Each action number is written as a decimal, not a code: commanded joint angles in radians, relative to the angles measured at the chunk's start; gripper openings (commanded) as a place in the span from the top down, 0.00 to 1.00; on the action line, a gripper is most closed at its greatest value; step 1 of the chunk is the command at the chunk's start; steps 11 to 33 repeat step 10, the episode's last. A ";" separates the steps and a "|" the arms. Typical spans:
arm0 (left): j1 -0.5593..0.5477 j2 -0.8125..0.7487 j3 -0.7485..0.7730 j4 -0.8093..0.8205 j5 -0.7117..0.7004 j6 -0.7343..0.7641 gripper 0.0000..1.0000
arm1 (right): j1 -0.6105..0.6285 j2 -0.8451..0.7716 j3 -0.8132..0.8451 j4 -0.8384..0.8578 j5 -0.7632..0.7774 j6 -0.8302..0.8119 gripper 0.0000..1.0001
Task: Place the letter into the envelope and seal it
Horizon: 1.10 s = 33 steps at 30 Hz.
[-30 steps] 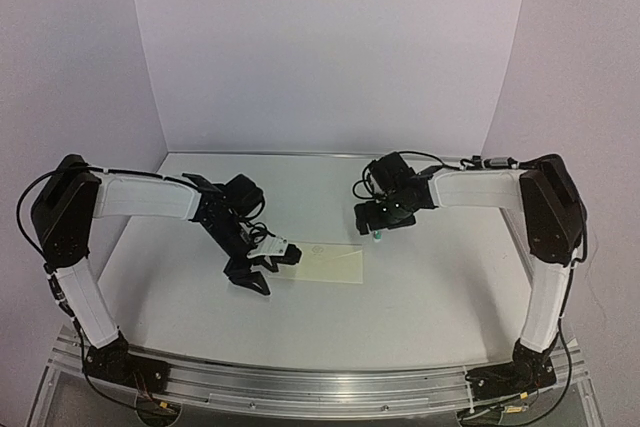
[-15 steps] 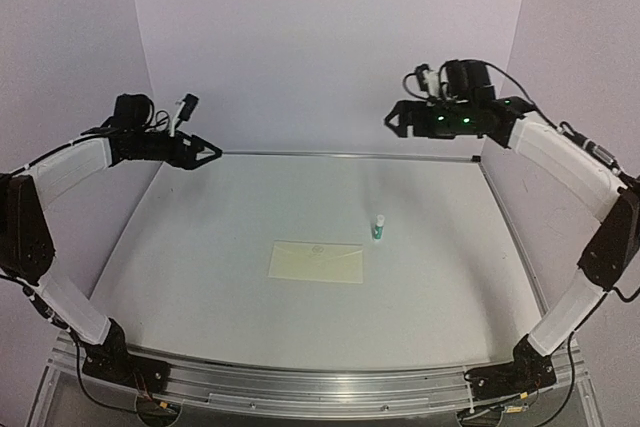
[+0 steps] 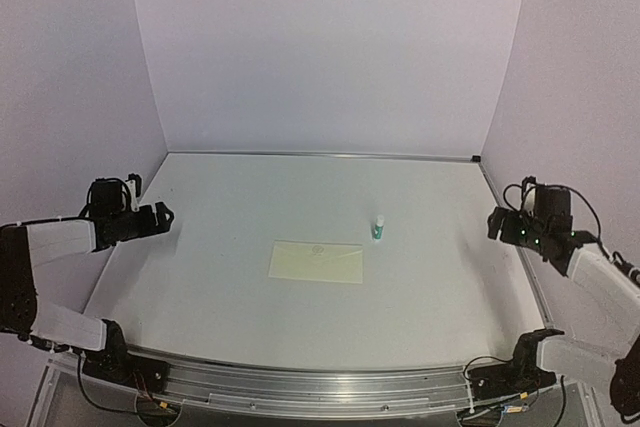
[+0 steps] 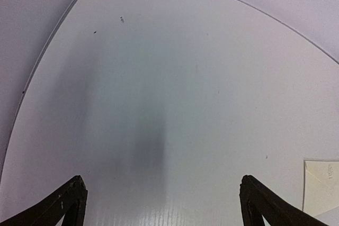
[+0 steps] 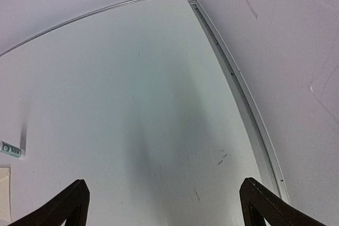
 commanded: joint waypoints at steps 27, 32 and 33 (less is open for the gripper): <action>0.048 -0.144 -0.223 0.191 0.060 0.175 0.00 | 0.001 -0.566 -0.495 0.310 -0.038 0.033 0.02; 0.048 -0.144 -0.223 0.191 0.060 0.175 0.00 | 0.001 -0.566 -0.495 0.310 -0.038 0.033 0.02; 0.048 -0.144 -0.223 0.191 0.060 0.175 0.00 | 0.001 -0.566 -0.495 0.310 -0.038 0.033 0.02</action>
